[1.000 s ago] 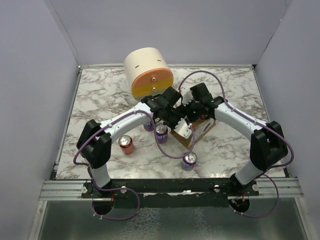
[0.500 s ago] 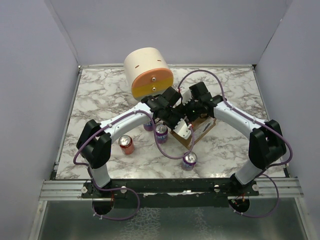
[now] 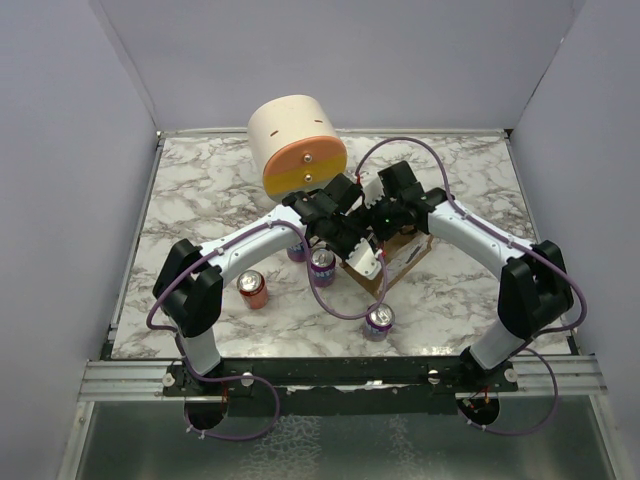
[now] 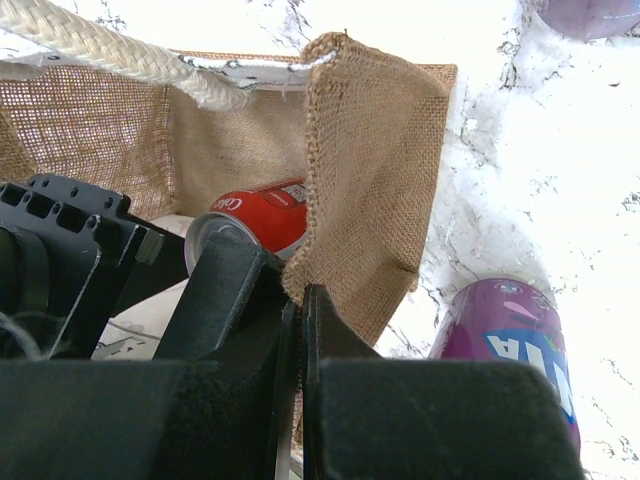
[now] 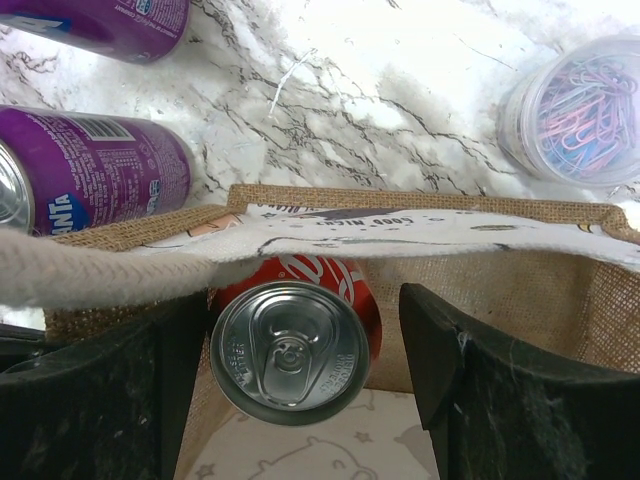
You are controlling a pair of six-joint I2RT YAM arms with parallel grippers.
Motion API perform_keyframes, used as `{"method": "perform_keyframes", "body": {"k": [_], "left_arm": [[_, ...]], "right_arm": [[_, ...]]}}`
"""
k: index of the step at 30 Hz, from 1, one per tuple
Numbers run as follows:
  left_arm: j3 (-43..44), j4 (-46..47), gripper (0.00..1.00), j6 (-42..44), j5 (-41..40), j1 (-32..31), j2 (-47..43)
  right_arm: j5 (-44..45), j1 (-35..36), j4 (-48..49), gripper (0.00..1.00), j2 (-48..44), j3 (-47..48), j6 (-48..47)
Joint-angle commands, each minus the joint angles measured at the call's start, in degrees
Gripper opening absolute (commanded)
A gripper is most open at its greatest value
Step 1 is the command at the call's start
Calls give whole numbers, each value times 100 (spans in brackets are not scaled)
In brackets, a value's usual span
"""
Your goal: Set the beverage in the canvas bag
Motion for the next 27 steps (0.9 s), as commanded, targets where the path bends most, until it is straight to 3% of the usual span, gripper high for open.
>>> {"method": "perform_keyframes", "body": {"k": [1,19,27], "left_arm": [[-32,-310,5,128,73,-57,-62],[-32,-417,5,258,196,-53,-95],[36,-215,17,-272,39,-52,-143]], "right_arm": [[149,69,168,76,-348,119,-26],[382,-141,161,75,-525,479,-109],[445,-266,262,75,-993,426,-405]]}}
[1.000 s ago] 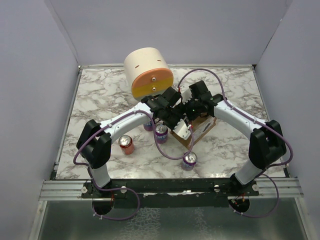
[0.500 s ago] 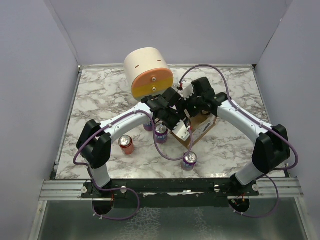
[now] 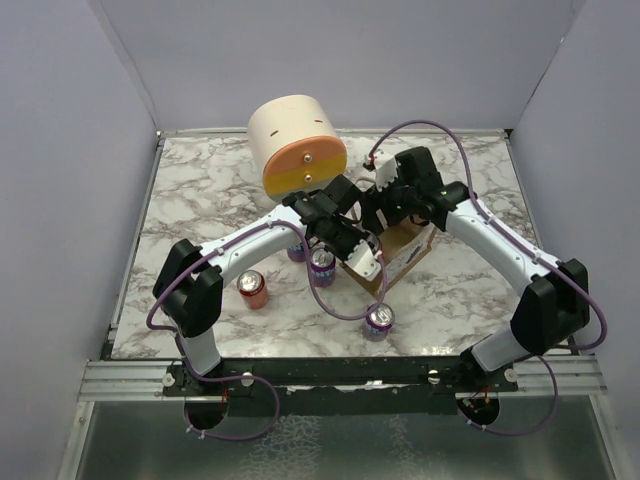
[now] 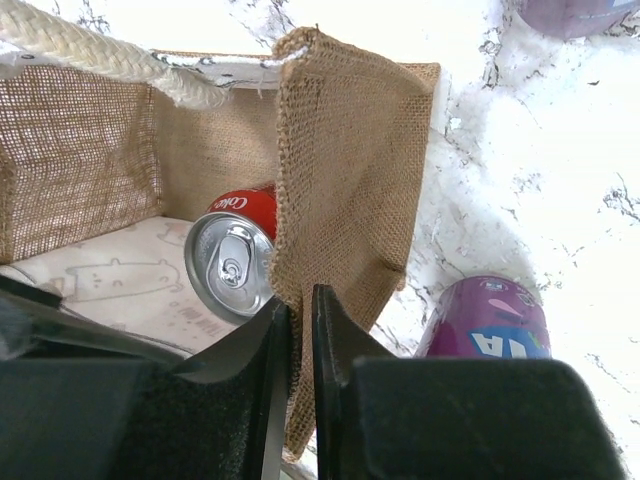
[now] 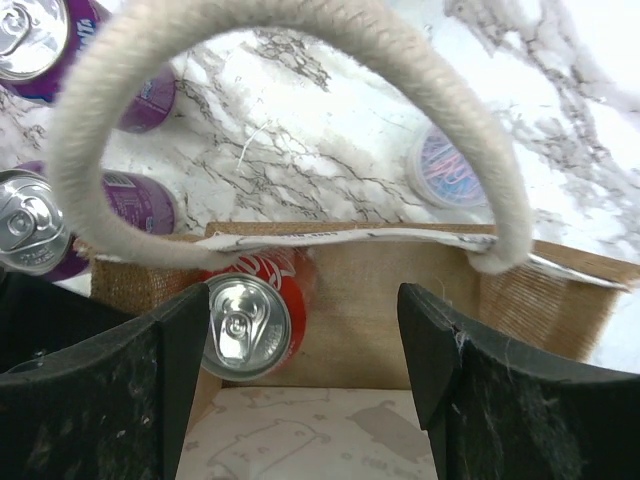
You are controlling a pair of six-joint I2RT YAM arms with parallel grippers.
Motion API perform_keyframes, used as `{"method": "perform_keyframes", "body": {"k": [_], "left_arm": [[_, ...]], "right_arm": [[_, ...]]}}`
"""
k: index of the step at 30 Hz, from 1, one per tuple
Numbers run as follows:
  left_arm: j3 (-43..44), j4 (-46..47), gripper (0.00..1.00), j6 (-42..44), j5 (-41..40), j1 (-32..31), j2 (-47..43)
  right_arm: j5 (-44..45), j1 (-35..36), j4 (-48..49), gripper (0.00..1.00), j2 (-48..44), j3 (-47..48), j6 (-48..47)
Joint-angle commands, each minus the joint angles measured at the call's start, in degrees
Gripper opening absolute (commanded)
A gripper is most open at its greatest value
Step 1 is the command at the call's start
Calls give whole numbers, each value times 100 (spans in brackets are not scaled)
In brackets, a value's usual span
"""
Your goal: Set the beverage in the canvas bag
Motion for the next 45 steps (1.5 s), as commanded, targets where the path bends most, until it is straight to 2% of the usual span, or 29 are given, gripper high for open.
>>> {"method": "perform_keyframes", "body": {"k": [1,9,12,14,16,22,29,36,39,45], "left_arm": [[63,-56,19,-459,49,-51,-135],[313,-257,40,-837,401,-53,-206],[453,-304,56,-1124,416,-48,-260],[564,-367,76,-1327,392,-54,-288],[667,-443,85,-1509,365,-53,-284],[825,-729,86,-1991,295,23,-719],[507,-684,86,-2713,187,445,-1277],[112,-72,87,-3895,452,1544,-1741],[-114,308,90,-4409,608,2090,-1909],[-415,999,93,-5243,661,3058,-2073]], "right_arm": [[166,-82,285,75,-585,84,-287],[13,-209,304,75,-1211,-68,-441],[-124,-292,220,75,-1425,-13,-524],[-235,-363,122,75,-1548,58,-602],[-330,-454,40,75,-1654,138,-664],[-667,-845,-102,75,-1984,150,-835],[-1393,-1034,-599,77,-2359,57,-1589],[-3577,-1022,-1740,81,-2437,459,-2795],[-3827,-788,-2134,82,-2373,476,-3208],[-3142,491,-2456,84,-2127,83,-3628]]}}
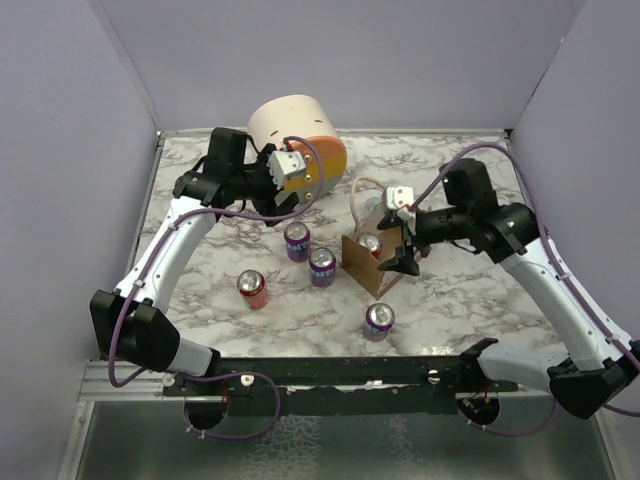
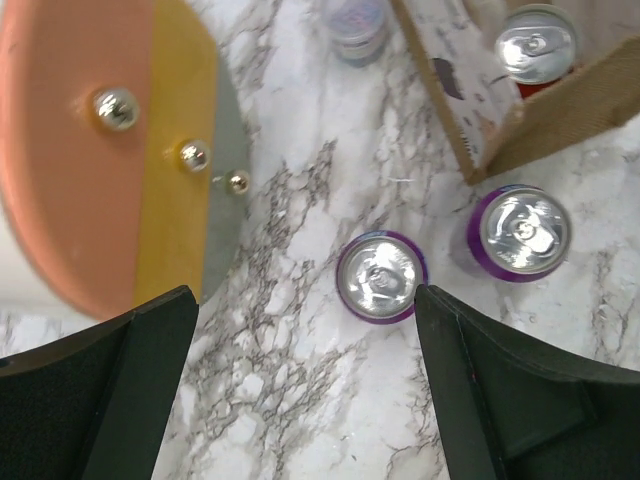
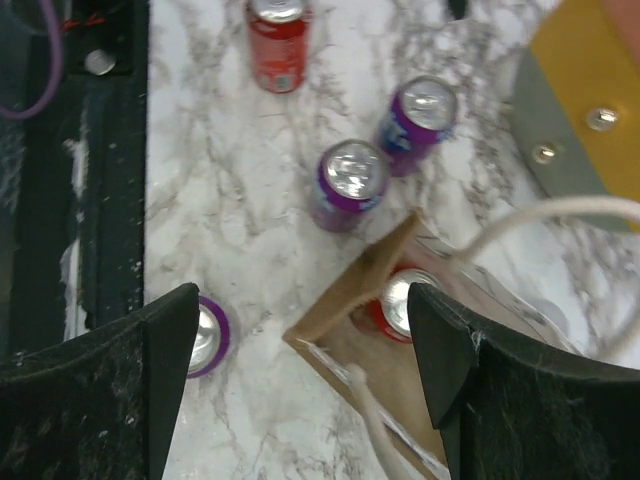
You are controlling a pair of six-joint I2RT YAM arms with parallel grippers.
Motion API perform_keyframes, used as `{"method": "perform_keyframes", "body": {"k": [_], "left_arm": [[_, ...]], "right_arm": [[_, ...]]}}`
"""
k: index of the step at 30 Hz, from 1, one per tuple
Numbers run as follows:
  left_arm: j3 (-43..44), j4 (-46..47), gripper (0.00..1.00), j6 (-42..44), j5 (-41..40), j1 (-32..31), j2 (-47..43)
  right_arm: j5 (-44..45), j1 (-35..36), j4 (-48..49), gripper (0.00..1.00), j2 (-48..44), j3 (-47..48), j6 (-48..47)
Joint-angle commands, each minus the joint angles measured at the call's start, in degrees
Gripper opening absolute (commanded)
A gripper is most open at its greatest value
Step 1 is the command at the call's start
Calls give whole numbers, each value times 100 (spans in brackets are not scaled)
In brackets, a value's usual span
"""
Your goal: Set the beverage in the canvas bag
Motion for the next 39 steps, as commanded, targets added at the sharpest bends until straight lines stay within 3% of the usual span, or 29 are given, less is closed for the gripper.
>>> {"method": "perform_keyframes", "body": {"k": [1,10,18,26,33,39], "left_arm": [[-141,717,94,-919,234,527,-248],[-226,904,98,-952,160,1108,-197],[-524,1004,98,-771,188,1168,-310],[-494,929,98,-742,446,1168,-274],[-541,930,97,-699,585,1168,-303],[-623,936,96,-609,728,1169,-305]], "right_arm": [[111,886,-517,85,193,-338,-604],[1241,2265,-134,90,360,-1418,-802],[1833,2351,184,90,405,-2252,-1059],[1744,2351,428,88,577,-2565,-917],[1808,2351,672,76,577,-2808,-800],[1776,2351,793,54,437,-2818,-672]]}}
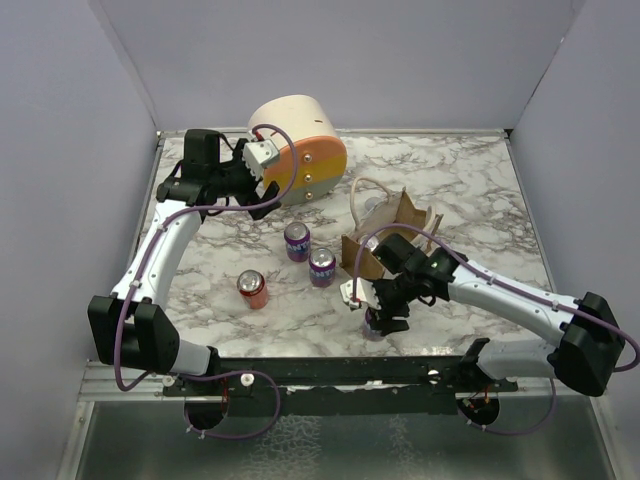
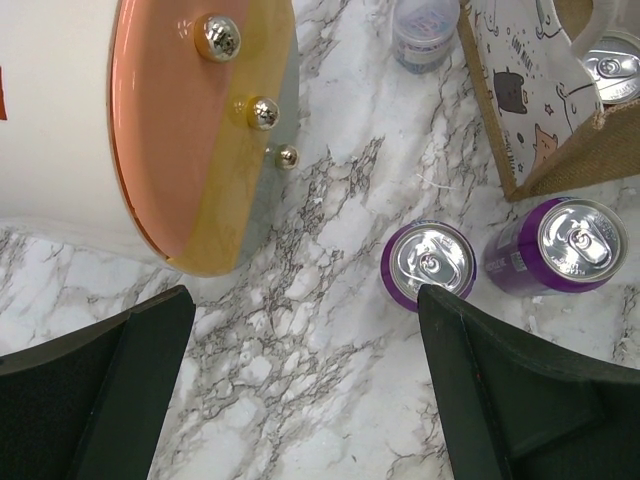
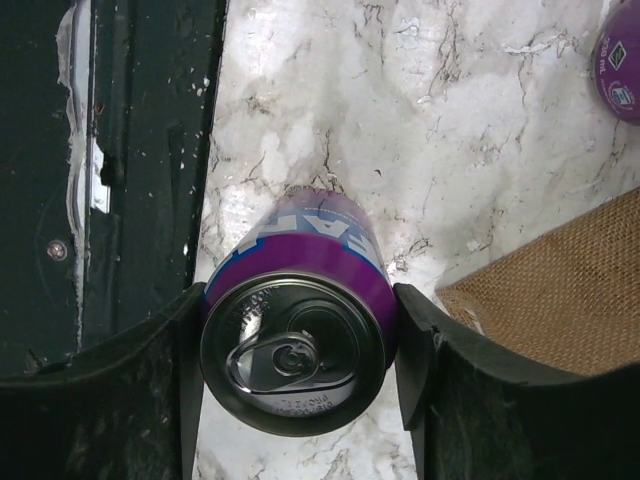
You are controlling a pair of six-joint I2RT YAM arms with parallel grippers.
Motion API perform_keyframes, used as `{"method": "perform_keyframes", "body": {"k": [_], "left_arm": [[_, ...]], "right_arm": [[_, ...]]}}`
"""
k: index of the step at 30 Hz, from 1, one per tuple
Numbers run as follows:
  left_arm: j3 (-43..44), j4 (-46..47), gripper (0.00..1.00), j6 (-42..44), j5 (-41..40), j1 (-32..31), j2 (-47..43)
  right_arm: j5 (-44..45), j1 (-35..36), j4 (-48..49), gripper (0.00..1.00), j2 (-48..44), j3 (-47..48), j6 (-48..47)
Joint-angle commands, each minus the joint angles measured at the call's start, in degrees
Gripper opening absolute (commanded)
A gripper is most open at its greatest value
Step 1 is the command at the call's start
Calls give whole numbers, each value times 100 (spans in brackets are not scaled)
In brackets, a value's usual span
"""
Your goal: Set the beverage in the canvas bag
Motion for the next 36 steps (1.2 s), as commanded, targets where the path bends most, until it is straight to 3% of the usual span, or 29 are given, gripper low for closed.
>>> {"method": "perform_keyframes", "body": {"k": [1,6,20,27,36], "left_arm": [[-96,46,96,171,363,21,-122],[-24,-4,94,196,371,21,-25],[212,-713,84,1110,1263,21,208],[343,-954,79,1353,1467,-62,318],[622,-1560,71,2004,1429,-783,486]], "right_arm": [[-7,36,309,51,-176,42,147],[-331,36,255,41,-268,432,322],[-479,-111,-283,32,-288,2553,753],[-521,-1001,-409,32,-77,3622,1163],[-295,-2535,-16,31,41,3759,1888]]}}
